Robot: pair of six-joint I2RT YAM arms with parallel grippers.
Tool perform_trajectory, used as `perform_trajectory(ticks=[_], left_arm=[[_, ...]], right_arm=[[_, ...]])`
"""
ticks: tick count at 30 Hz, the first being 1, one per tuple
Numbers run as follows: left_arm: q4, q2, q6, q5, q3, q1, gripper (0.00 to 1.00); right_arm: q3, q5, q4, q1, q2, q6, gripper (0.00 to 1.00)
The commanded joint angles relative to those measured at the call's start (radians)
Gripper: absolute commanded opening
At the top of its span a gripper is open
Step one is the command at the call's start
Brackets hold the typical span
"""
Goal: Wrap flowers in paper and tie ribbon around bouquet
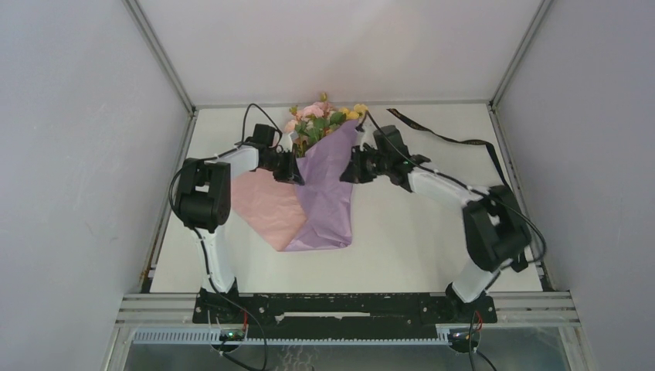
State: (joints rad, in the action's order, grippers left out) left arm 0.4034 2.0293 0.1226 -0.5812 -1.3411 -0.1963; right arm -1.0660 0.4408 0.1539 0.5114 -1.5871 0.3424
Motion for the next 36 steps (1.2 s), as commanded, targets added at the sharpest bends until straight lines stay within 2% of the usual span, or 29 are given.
perform_trajectory(ticks=[1,5,8,13,18,22,28,31,36], left_arm=[[-0.017,0.012,-0.009,-0.044,0.0,-0.005,0.0],[-0.011,0.025,-0.018,-0.019,0.008,-0.005,0.0],[0.018,0.038,-0.022,-0.014,-0.008,-0.004,0.0],[0.026,0.032,-0.026,0.004,-0.012,-0.005,0.0],[0.024,0.035,-0.026,-0.004,-0.014,-0.005,0.0],[0.013,0.029,-0.021,-0.005,-0.005,-0.006,0.0],[0.013,0.039,-0.015,-0.011,-0.006,-0.005,0.0],[0.011,0.044,-0.013,-0.022,-0.007,-0.006,0.0],[0.015,0.045,-0.013,-0.022,-0.01,-0.005,0.0]], right_arm=[[-0.161,0.115,-0.09,0.004,-0.218,0.027,0.18],[-0.156,0.056,-0.048,-0.039,-0.326,0.038,0.16],[-0.083,0.009,0.002,-0.08,-0.333,0.03,0.15],[0.098,-0.045,0.042,-0.154,-0.166,0.015,0.15],[0.092,-0.038,0.081,-0.193,-0.065,0.004,0.16],[-0.034,0.089,-0.027,-0.169,-0.141,0.041,0.17],[-0.373,0.265,-0.192,-0.147,-0.447,0.17,0.16],[-0.532,0.266,-0.199,-0.168,-0.6,0.214,0.15],[-0.798,0.191,-0.089,-0.235,-0.797,0.239,0.11]])
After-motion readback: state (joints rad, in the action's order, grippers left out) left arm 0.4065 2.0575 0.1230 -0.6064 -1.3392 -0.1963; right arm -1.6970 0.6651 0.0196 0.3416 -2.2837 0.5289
